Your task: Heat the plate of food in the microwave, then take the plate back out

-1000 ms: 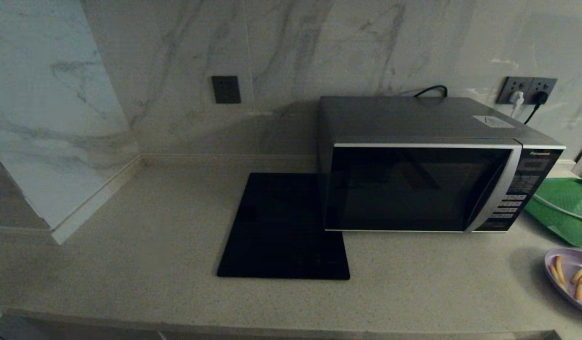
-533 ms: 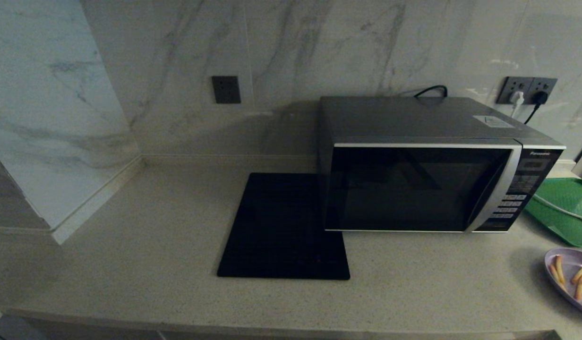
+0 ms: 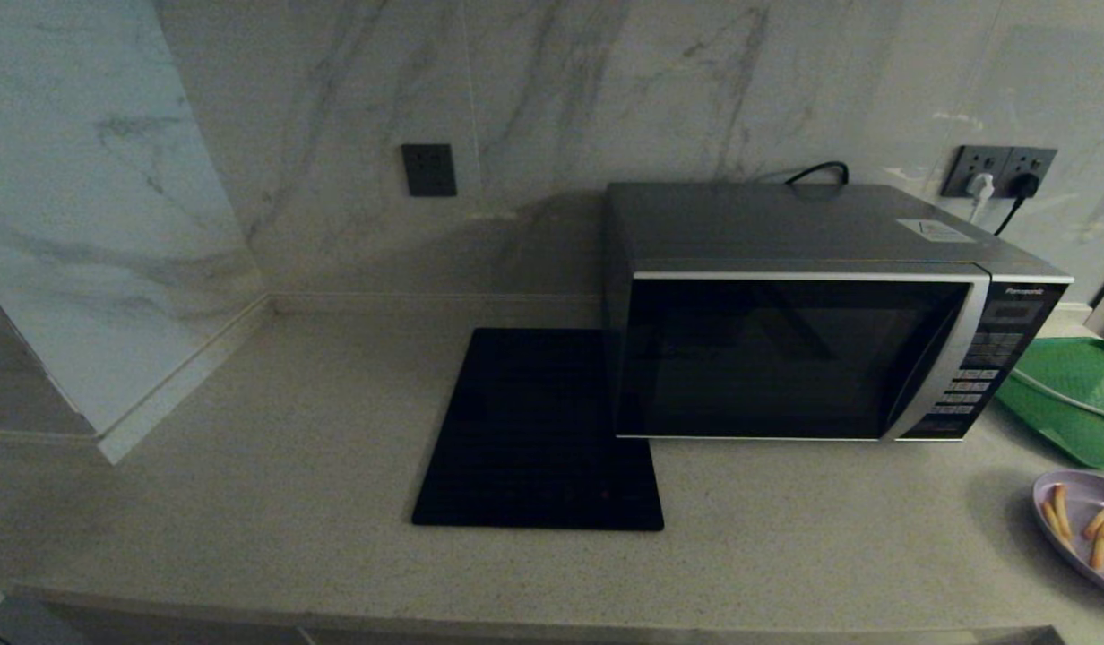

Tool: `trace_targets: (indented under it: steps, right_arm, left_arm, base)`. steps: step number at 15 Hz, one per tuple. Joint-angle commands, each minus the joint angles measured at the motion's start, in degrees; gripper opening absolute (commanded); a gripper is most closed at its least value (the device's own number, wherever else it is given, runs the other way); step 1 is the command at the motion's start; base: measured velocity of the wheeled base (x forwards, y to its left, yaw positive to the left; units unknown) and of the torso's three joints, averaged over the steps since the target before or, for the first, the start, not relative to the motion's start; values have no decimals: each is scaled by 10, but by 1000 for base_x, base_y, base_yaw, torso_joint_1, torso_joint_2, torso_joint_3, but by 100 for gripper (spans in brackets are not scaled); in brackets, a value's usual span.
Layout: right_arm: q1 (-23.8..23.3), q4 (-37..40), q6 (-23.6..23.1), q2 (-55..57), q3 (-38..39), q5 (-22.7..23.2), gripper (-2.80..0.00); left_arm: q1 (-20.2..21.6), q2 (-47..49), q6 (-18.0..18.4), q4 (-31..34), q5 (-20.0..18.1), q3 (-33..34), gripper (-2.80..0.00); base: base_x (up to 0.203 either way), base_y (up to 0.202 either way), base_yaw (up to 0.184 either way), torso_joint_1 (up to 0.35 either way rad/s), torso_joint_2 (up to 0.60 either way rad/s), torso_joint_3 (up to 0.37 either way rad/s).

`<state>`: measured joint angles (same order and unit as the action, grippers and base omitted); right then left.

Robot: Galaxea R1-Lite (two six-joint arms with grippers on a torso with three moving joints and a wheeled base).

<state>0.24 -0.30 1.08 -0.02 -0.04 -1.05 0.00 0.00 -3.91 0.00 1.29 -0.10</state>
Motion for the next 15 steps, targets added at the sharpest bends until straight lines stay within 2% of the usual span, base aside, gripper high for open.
trace_targets:
  steps: [1, 15]
  right_arm:
    - [0, 1, 20, 1, 0, -1, -280]
    - [0, 4, 31, 1, 0, -2, -280]
  left_arm:
    - [0, 0, 0, 0, 0, 0, -280]
    - [0, 0, 0, 0, 0, 0, -280]
  base:
    - [0, 0, 0, 0, 0, 0]
    - [0, 0, 0, 0, 0, 0]
